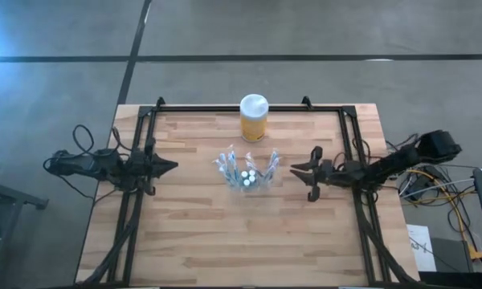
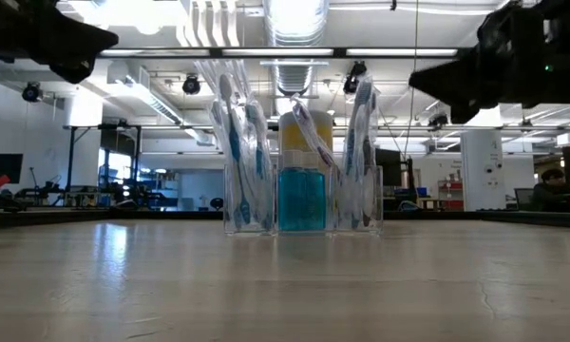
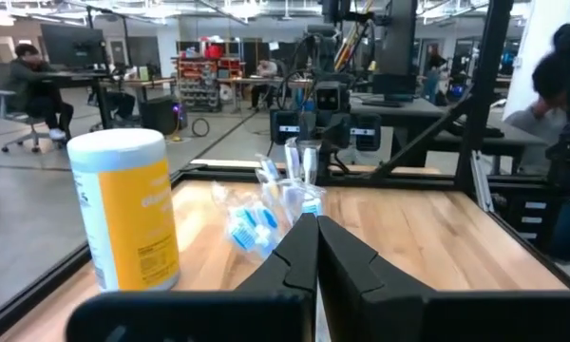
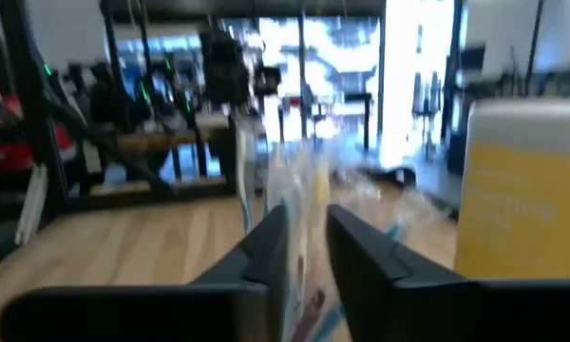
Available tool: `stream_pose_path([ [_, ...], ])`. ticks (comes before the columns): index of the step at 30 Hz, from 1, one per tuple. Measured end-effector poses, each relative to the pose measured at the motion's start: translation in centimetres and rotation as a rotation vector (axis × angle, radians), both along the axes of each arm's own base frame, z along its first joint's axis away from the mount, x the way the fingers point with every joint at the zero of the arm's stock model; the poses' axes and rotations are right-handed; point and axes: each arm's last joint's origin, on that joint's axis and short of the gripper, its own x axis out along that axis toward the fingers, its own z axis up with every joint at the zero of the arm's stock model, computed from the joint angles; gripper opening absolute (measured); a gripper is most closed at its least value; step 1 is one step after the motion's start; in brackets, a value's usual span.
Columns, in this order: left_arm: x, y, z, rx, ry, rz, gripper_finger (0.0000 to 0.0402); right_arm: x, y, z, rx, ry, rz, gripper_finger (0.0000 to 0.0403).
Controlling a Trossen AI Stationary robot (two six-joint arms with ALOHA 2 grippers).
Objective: Pick & Place toothbrushing station
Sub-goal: Return to Home Position
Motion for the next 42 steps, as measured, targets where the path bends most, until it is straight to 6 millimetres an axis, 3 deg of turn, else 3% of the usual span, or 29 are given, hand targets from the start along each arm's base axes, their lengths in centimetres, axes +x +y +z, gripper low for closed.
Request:
stream_pose_path([
  [4, -0.4, 0.1, 0.0, 0.001, -0.01, 0.0, 0.0005, -0.3, -0.1, 0.2, 0.01, 0.118, 0.021, 0.0021],
  [6, -0.7, 0.1, -0.2, 0.005, -0.004, 0.002, 0.0003, -0.6, 0.0, 0.9, 0.01, 0.106, 0.051, 0.0014],
  [12, -0.9, 0.2, -0.7, 0.008, -0.013, -0.004, 0.0004, -2.8, -0.4, 2.0, 0.015, 0.056, 0.076, 0.0008],
  [19, -0.2, -0.2, -2.2, 0.044, -0.009, -0.068, 0.0003, -4.5, -1.0, 1.8, 0.074, 0.088, 0.168, 0.0008],
  [24, 0.2, -0.3, -3.1, 0.068, -0.012, -0.105, 0.0003, -5.2, -1.1, 1.9, 0.079, 0.087, 0.249, 0.0008],
  [35, 0.4, -0.5, -3.6, 0.098, -0.01, -0.137, 0.0002, -6.4, -1.5, 1.6, 0.075, 0.095, 0.214, 0.0008],
  [42, 0.7, -0.5, -5.0, 0.095, 0.019, -0.139, 0.0002, -6.8, -1.6, 1.1, 0.12, 0.112, 0.173, 0.0008],
])
